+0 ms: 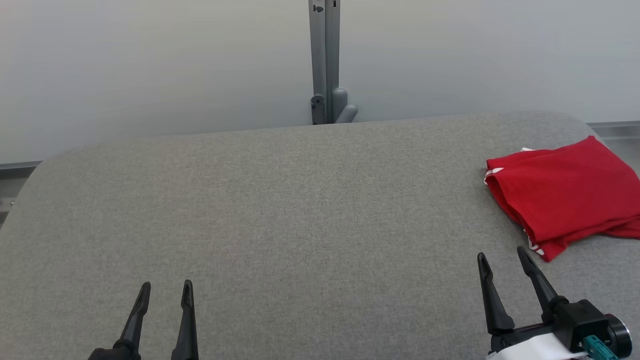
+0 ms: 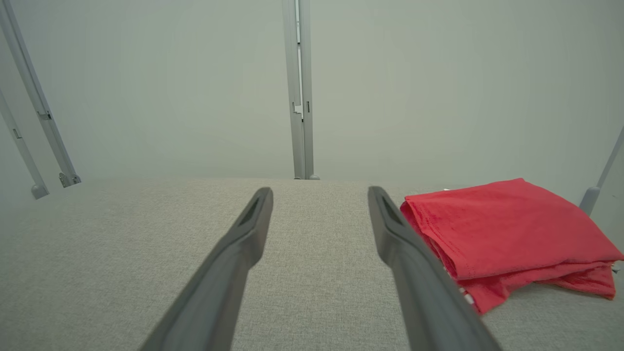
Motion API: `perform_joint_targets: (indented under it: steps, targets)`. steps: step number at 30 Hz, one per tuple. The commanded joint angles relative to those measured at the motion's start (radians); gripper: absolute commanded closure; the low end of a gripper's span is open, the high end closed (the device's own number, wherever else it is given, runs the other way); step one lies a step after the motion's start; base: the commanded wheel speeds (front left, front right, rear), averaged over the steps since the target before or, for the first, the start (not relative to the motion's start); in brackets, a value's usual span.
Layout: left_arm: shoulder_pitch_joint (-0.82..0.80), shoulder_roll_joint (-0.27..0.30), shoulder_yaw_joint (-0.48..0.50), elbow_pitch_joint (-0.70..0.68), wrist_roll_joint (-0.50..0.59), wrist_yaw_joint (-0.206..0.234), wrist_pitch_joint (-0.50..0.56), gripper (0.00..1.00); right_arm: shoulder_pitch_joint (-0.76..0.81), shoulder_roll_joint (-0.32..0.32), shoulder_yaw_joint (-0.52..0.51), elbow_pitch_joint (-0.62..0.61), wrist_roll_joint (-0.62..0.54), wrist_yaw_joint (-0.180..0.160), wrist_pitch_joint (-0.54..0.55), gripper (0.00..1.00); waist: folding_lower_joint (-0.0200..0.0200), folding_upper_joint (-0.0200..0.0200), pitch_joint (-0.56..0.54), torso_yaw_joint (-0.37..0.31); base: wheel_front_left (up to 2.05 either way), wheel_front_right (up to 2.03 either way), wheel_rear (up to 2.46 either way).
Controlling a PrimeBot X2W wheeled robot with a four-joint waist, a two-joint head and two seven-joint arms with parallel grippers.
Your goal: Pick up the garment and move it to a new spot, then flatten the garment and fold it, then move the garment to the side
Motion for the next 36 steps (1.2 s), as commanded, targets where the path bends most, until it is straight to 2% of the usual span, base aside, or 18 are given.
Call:
perform_joint_targets:
  steps: [1,5,6,12,36]
  targets:
    - [0.004,0.0,0.001,0.0,0.007,0.009,-0.003,0.0,0.011,-0.005,0.0,-0.004,0.004,-0.002,-0.003,0.0,0.0001,-0.0001,0.002,0.002,0.0,0.0,0.0]
    - [0.0,0.0,0.003,0.003,0.005,0.009,-0.003,0.0,0.012,-0.004,0.001,-0.006,0.003,-0.002,-0.003,0.0,0.0001,-0.0001,0.005,0.007,0.0,0.0,0.0]
    - [0.0,0.0,0.001,0.002,0.001,0.007,0.0,1.0,0.004,-0.001,0.001,-0.003,0.0,0.0,0.0,1.0,0.0001,-0.0001,0.005,0.007,0.0,0.0,0.0]
    - [0.0,-0.001,0.001,0.041,-0.017,0.007,0.009,1.0,0.011,0.006,0.008,0.031,0.018,0.0,0.003,1.0,0.0001,-0.0001,0.006,0.007,0.0,0.0,0.0]
    - [-0.012,0.0,0.125,0.022,-0.464,-0.001,0.129,1.0,-0.127,0.007,0.064,0.145,0.497,0.0,0.091,1.0,0.0001,-0.0001,0.023,0.003,0.0,0.0,0.0]
